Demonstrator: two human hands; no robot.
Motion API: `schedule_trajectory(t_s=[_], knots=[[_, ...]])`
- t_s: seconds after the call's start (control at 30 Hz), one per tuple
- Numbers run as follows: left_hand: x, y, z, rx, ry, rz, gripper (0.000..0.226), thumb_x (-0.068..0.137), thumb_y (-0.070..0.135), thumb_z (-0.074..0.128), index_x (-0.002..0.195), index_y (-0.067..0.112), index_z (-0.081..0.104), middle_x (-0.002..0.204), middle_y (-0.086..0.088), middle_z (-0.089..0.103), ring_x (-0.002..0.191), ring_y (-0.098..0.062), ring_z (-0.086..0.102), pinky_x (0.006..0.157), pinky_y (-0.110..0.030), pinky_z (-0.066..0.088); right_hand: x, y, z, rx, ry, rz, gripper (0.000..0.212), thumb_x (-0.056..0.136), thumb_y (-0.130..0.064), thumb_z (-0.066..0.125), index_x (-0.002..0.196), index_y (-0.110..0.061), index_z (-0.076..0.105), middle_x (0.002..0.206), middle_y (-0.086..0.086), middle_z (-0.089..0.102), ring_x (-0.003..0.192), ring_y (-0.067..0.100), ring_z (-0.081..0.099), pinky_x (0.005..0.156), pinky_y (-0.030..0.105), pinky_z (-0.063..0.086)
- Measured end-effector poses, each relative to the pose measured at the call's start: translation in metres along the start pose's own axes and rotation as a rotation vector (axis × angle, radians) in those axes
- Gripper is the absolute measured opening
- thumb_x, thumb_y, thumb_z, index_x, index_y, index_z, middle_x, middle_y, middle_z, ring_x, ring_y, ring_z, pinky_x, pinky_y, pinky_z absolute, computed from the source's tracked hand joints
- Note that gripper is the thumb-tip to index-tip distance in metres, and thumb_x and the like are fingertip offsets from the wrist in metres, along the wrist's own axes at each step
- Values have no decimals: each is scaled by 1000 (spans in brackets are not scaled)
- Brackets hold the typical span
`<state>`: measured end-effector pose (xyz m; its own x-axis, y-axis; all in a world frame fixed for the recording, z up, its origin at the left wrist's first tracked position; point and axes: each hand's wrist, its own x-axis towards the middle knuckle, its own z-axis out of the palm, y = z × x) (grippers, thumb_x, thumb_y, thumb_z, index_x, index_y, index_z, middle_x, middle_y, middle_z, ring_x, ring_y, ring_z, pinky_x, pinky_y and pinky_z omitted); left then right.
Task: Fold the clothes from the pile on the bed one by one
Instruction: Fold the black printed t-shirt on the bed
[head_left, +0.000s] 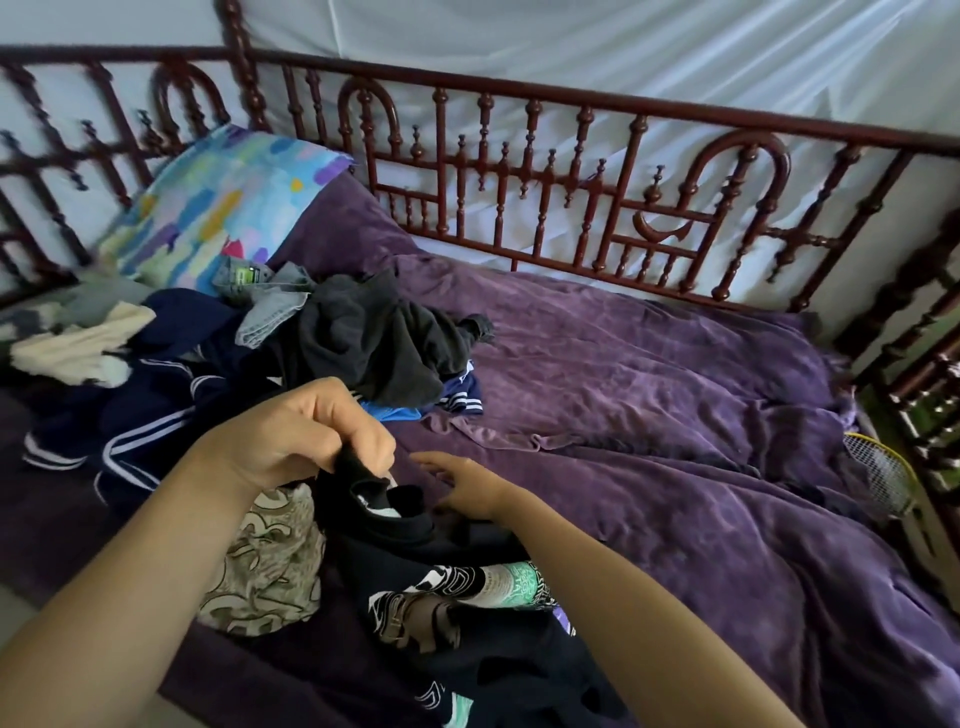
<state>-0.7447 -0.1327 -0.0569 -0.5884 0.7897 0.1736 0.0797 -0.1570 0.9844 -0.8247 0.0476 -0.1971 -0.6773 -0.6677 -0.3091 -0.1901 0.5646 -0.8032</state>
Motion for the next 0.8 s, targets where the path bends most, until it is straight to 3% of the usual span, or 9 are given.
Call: schedule_trajectory(t_s=[0.17,0.3,0.37,0.43,0.5,0.57,0.63,0.7,0.8], knots=[[-10,6,-4,-52,-16,4,26,57,-14,38,62,2,57,65,9,58,58,-4,44,62,-15,42,8,-13,9,-126,-207,-10,69,79,20,31,139,-13,44,124,15,57,114,23,52,98,29,41],[-17,4,-5,-56,31,-4,38,55,-19,31,62,7,59,68,11,60,58,-5,42,63,-15,42,9,-14,13,-192,-141,-35,40,85,11,42,117,-2,63,93,10,57,85,14,46,66,17,37],[-20,5,-4,-85,67,2,51,55,-20,27,65,11,66,70,11,63,63,0,52,67,-15,45,7,-7,5,-194,-58,-26,30,80,10,53,106,3,67,91,16,62,83,13,47,63,18,37],[-21,8,-4,-59,235,-40,42,60,-11,36,64,13,71,65,8,65,61,-2,56,64,-14,45,1,5,-13,-175,61,18,24,76,10,60,98,5,67,84,12,62,79,10,49,63,17,38],[-23,6,-10,27,629,-108,23,53,3,54,53,15,73,56,3,66,53,-6,60,56,-13,46,-12,19,-40,-95,213,66,12,77,12,60,86,7,66,73,3,56,64,-1,51,58,9,36],[-23,1,-22,197,881,-197,37,70,-5,55,56,23,75,57,1,68,55,-6,64,56,-15,48,-30,31,-75,-11,394,109,22,79,14,59,67,-5,57,62,-2,48,46,-9,46,53,8,34],[-19,-3,-30,467,1005,-291,51,86,-6,51,63,33,75,66,5,72,61,-4,65,57,-15,49,-53,40,-107,59,577,153,37,81,14,57,62,-15,45,57,-1,44,42,-2,44,46,11,31],[-12,-7,-38,653,1109,-307,42,87,-1,56,71,33,72,69,10,71,69,-3,66,60,-13,49,-74,41,-133,95,711,156,37,82,13,57,63,-16,42,56,1,43,43,0,40,42,11,29],[12,-14,-43,871,1194,-283,21,86,-1,59,92,12,74,87,-2,72,89,-22,67,78,-27,48,-101,31,-161,116,830,97,38,79,15,59,65,-16,42,60,0,43,49,1,39,48,13,32]])
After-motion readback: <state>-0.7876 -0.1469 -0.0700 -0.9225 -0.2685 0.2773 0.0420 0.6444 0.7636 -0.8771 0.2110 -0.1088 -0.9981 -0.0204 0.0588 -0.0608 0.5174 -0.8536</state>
